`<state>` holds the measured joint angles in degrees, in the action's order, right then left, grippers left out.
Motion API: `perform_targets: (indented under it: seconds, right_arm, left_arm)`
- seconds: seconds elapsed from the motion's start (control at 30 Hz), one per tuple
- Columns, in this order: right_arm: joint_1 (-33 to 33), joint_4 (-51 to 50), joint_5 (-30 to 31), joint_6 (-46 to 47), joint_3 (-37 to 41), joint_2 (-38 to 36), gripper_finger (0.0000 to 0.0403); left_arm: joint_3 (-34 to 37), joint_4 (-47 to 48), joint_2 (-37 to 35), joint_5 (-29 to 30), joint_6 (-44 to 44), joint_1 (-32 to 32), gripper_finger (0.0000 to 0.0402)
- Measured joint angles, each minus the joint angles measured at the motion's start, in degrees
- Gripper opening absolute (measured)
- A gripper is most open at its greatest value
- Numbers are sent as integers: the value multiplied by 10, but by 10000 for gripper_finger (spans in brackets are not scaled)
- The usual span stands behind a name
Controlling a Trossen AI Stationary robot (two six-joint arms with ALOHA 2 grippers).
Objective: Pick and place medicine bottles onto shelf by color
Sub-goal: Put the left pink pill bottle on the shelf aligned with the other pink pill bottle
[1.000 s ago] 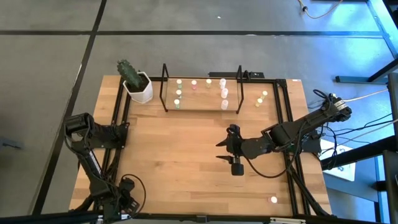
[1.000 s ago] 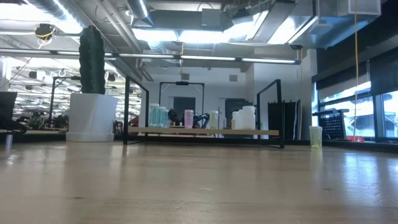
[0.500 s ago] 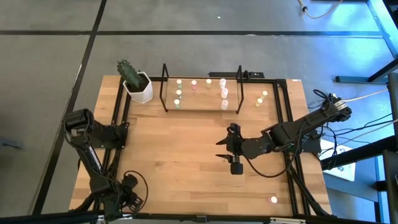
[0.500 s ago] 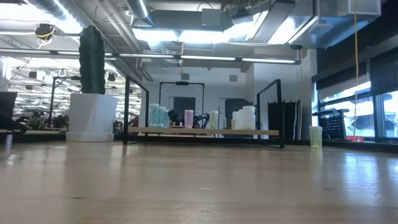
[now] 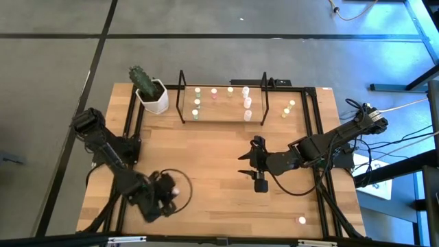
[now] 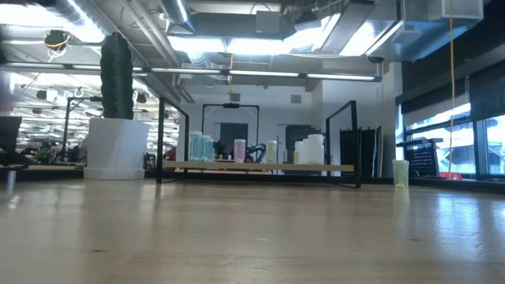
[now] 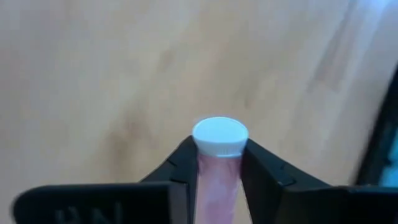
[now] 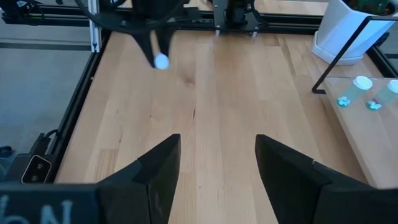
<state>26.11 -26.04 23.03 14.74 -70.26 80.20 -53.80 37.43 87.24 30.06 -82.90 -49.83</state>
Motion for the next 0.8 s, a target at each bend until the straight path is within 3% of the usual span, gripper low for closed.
perform_targets:
  seconds: [0.23,0.53,0.8]
  right_arm:
    - [0,0,1,-1,0,0,209]
    - [0,0,68,2,0,0,209]
    - [0,-1,133,-16,0,0,209]
  left_arm:
    - [0,-25,0,112,199,76,83]
    - [0,-76,0,213,284,161,84]
    - [0,-163,0,229,377,213,84]
